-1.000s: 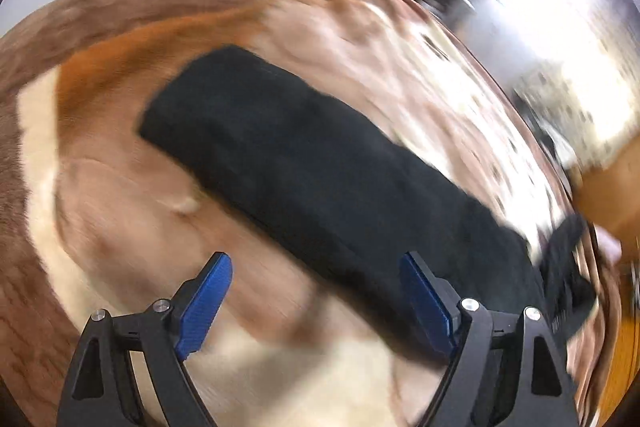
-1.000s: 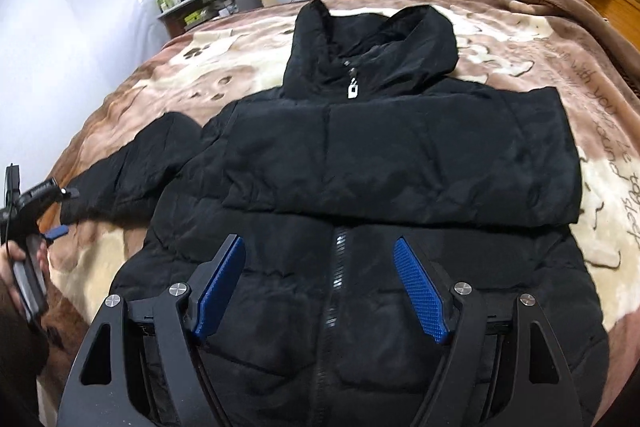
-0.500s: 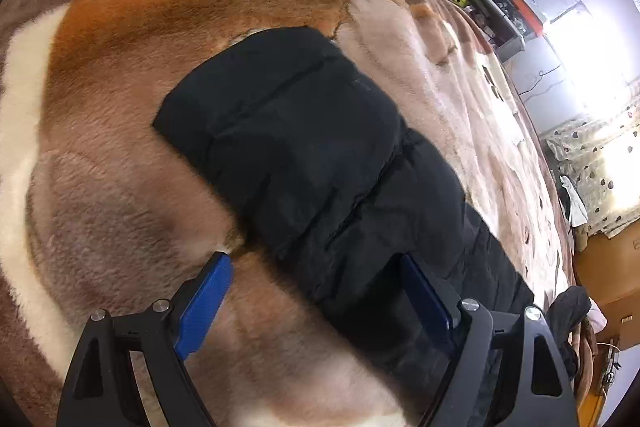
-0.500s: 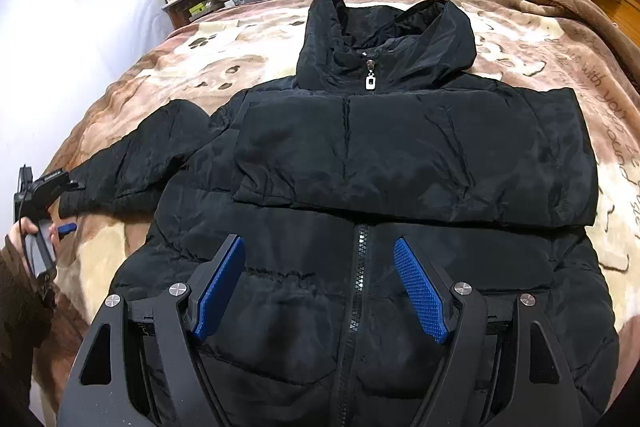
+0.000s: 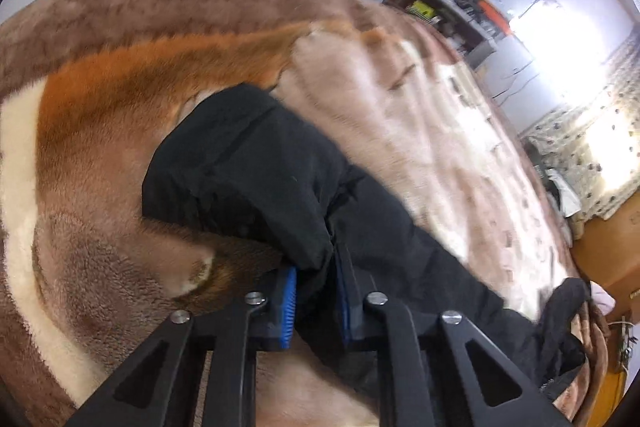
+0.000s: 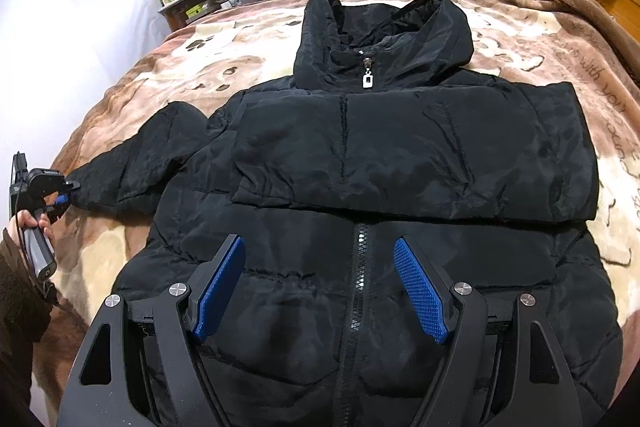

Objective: Fold large clothes
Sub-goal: 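Lift and fold the held sleeve across the jacket body with the left tool, release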

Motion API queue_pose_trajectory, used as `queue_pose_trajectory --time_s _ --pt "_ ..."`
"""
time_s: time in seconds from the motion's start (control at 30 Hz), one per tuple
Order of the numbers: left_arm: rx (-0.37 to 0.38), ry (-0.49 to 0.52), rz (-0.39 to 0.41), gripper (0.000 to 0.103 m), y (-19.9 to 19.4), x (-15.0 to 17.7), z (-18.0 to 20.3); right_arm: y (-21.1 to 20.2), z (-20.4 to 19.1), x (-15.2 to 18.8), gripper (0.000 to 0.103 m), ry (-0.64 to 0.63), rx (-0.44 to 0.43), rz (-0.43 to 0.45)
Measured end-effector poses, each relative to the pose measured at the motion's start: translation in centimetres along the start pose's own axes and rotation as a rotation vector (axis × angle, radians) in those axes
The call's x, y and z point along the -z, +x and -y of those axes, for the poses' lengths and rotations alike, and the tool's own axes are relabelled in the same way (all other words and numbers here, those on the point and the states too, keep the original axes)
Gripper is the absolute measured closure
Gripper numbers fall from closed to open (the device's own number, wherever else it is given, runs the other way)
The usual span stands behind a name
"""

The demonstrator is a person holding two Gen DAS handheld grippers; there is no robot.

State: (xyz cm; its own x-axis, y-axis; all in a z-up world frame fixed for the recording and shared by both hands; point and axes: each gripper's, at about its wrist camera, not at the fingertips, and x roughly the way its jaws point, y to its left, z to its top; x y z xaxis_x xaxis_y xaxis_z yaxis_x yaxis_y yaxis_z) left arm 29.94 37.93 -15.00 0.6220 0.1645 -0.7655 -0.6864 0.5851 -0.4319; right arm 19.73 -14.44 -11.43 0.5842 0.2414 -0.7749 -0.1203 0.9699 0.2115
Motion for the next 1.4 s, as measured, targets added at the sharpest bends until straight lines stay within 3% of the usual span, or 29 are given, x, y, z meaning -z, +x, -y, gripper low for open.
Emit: queue_pose_trajectory --time_s 0.33,0.47,0.57,0.67,0.83,1.0,1.4 --pt "0.116 0.277 0.144 0.089 -5.8 1.3 7.4 -1.3 0.9 0.0 0.026 0.028 -0.01 0.028" --pt "0.191 0.401 0.159 0.089 -7.6 3.9 10.8 -2.0 1.7 0.0 0.026 0.049 -0.013 0.044" --pt "0.206 0.52 0.197 0.089 -9.2 6.4 13.5 -2.5 2.5 0.1 0.026 0.063 -0.012 0.052" --pt "0.26 0.61 0.18 0.089 -10.1 8.7 16.2 -3.1 3.5 0.2 0.026 0.089 -0.013 0.064" --pt "0.286 0.74 0.186 0.089 -11.7 12.7 20.3 -4.0 5.3 0.4 0.026 0.131 -0.014 0.079" --pt "0.323 0.848 0.132 0.089 -12.0 17.1 23.9 -4.7 7.3 0.7 0.026 0.167 -0.013 0.094" --pt "0.38 0.967 -0.008 0.089 -10.3 27.0 30.0 -5.7 12.1 1.9 0.026 0.272 0.01 0.102"
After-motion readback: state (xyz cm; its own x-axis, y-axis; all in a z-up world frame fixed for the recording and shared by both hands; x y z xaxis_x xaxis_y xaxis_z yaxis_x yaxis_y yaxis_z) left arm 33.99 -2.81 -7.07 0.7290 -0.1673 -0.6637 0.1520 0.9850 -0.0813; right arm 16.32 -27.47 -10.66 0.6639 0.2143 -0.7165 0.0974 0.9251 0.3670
